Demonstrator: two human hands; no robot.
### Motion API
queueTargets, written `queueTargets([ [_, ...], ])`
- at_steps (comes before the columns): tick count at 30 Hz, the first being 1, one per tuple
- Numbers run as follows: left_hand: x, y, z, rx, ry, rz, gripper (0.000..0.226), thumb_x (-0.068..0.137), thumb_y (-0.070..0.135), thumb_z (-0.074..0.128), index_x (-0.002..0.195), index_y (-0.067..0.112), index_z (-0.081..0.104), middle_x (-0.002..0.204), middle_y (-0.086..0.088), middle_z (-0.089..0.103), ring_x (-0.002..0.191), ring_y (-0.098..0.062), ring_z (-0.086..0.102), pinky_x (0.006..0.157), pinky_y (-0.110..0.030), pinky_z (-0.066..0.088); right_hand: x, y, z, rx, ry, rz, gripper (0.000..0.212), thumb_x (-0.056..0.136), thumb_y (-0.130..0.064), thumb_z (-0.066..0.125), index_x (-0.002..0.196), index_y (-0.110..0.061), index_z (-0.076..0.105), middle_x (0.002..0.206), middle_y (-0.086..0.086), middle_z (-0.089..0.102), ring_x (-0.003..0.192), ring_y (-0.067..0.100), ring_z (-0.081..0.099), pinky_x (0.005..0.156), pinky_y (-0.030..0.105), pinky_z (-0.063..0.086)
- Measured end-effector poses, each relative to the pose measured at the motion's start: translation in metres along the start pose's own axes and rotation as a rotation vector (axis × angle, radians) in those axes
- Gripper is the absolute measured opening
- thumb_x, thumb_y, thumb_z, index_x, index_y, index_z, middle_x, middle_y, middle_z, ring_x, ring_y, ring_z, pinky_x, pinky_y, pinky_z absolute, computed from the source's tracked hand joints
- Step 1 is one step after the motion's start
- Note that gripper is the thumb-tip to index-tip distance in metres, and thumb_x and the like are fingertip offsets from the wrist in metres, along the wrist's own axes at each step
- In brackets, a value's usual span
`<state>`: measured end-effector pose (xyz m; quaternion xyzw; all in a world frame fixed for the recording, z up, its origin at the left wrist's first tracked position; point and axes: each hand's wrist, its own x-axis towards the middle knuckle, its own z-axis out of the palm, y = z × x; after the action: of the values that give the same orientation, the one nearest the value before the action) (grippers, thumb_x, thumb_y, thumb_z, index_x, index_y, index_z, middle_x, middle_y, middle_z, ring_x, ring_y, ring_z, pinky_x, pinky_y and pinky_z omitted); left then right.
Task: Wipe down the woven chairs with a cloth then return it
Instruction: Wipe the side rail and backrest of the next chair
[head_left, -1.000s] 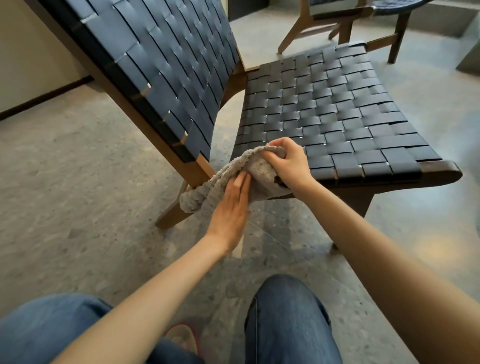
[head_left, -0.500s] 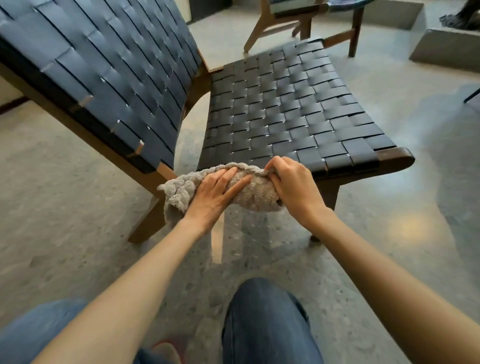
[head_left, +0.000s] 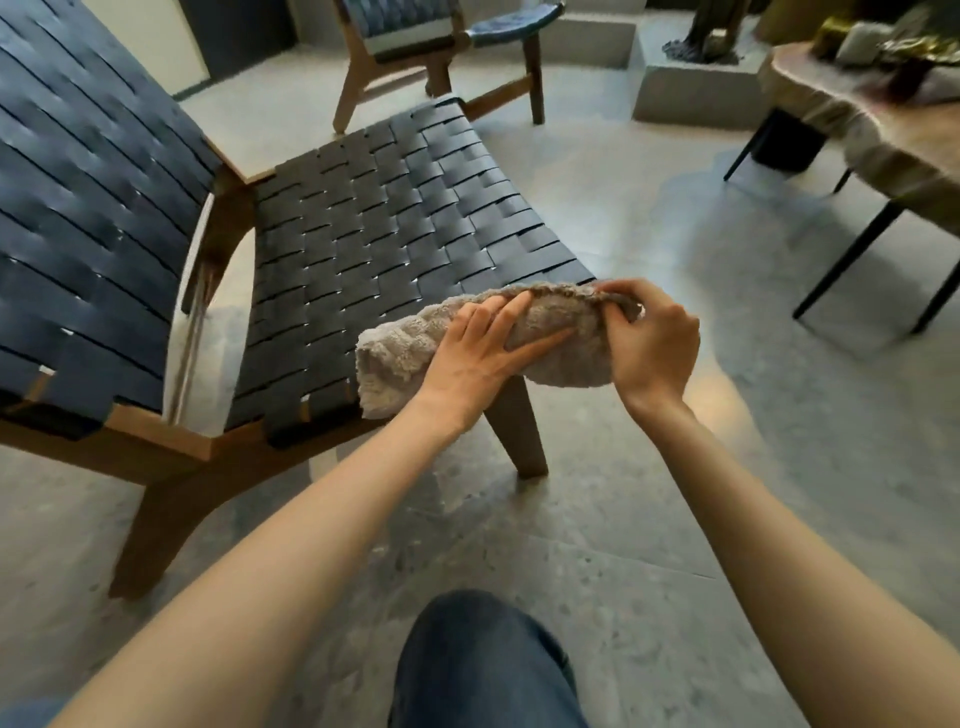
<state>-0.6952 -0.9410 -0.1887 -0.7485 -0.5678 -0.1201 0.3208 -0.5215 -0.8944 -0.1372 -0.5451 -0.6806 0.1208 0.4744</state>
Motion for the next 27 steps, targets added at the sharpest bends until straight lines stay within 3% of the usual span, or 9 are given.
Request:
queueTargets([
  [4, 0.038, 0.013, 0.003, -0.101, -0.142, 0.06, 0.062, 0.077, 0.052, 0.041, 0.139, 0.043, 0.04, 0.139, -0.01, 0.029, 0.122, -0.032, 0.029, 0.103, -0.047, 0.026, 0.016, 0.015, -0.004, 0.216, 0.13, 0.101, 0.014, 0.085, -0.007, 0.061, 0.088, -0.017, 0.071, 0.08, -0.004, 0.069, 0.077, 0.02, 0.066, 0.072, 0.02, 0.047],
  [6, 0.047, 0.014, -0.003, -0.23, -0.14, 0.055, 0.059, 0.085, 0.055, 0.035, 0.141, 0.036, 0.04, 0.143, -0.012, 0.036, 0.123, -0.031, 0.03, 0.104, -0.045, 0.022, 0.016, 0.018, -0.001, 0.264, 0.127, 0.072, 0.017, 0.086, -0.004, 0.058, 0.095, -0.014, 0.068, 0.089, -0.005, 0.067, 0.084, 0.015, 0.065, 0.082, 0.026, 0.051],
  [8, 0.045, 0.008, -0.012, -0.451, -0.081, -0.051, 0.051, 0.094, 0.038, 0.043, 0.143, 0.023, 0.04, 0.14, -0.015, 0.045, 0.121, -0.031, 0.036, 0.104, -0.044, 0.028, 0.007, 0.02, 0.005, 0.274, -0.047, -0.011, 0.028, 0.089, -0.002, 0.056, 0.115, -0.012, 0.062, 0.122, 0.002, 0.062, 0.11, 0.013, 0.058, 0.099, 0.022, 0.045],
  [10, 0.034, -0.002, -0.014, -0.586, -0.125, -0.191, 0.061, 0.09, 0.032, 0.057, 0.144, 0.015, 0.036, 0.141, -0.015, 0.045, 0.122, -0.033, 0.042, 0.105, -0.046, 0.034, -0.003, 0.023, 0.013, 0.231, -0.284, -0.078, 0.048, 0.092, -0.003, 0.053, 0.136, -0.02, 0.049, 0.154, 0.002, 0.032, 0.136, 0.013, 0.034, 0.107, 0.015, 0.028],
  [13, 0.016, -0.009, -0.011, -0.422, -0.15, -0.133, 0.066, 0.086, 0.048, 0.043, 0.144, 0.016, 0.035, 0.142, -0.01, 0.045, 0.121, -0.031, 0.046, 0.1, -0.046, 0.039, -0.008, 0.029, 0.02, 0.01, -0.384, -0.261, 0.056, 0.096, -0.01, 0.048, 0.145, -0.034, 0.036, 0.161, -0.006, 0.001, 0.147, 0.026, 0.007, 0.111, 0.039, 0.029],
  [16, 0.005, -0.011, -0.004, -0.398, -0.152, -0.167, 0.065, 0.088, 0.048, 0.04, 0.146, 0.018, 0.033, 0.142, -0.008, 0.045, 0.121, -0.026, 0.041, 0.1, -0.047, 0.039, -0.01, 0.027, 0.019, -0.139, -0.409, -0.394, 0.059, 0.093, -0.014, 0.056, 0.147, -0.03, 0.036, 0.16, -0.004, 0.014, 0.146, 0.035, 0.011, 0.11, 0.053, 0.032],
  [22, -0.043, -0.027, -0.007, -0.356, -0.121, -0.244, 0.067, 0.09, 0.036, 0.057, 0.147, 0.016, 0.029, 0.144, -0.006, 0.041, 0.125, -0.022, 0.034, 0.104, -0.044, 0.032, -0.022, -0.003, 0.041, -0.213, -0.41, -0.639, 0.061, 0.078, -0.02, 0.075, 0.136, -0.02, 0.055, 0.14, -0.001, 0.053, 0.13, 0.033, 0.045, 0.102, 0.044, 0.044],
  [24, -0.068, -0.037, -0.014, -0.34, -0.156, -0.275, 0.063, 0.092, 0.036, 0.05, 0.147, 0.015, 0.027, 0.144, -0.006, 0.04, 0.125, -0.022, 0.035, 0.105, -0.043, 0.031, -0.032, -0.016, 0.055, -0.213, -0.416, -0.738, 0.056, 0.076, -0.019, 0.077, 0.13, -0.017, 0.061, 0.131, 0.002, 0.061, 0.115, 0.033, 0.056, 0.095, 0.041, 0.049],
  [27, -0.111, -0.055, -0.026, -0.299, -0.23, -0.331, 0.072, 0.087, 0.022, 0.062, 0.148, 0.016, 0.024, 0.146, -0.008, 0.036, 0.127, -0.024, 0.034, 0.109, -0.045, 0.03, -0.053, -0.038, 0.078, -0.185, -0.422, -0.863, 0.055, 0.068, -0.022, 0.084, 0.12, -0.018, 0.068, 0.119, 0.001, 0.068, 0.089, 0.029, 0.06, 0.079, 0.036, 0.052],
])
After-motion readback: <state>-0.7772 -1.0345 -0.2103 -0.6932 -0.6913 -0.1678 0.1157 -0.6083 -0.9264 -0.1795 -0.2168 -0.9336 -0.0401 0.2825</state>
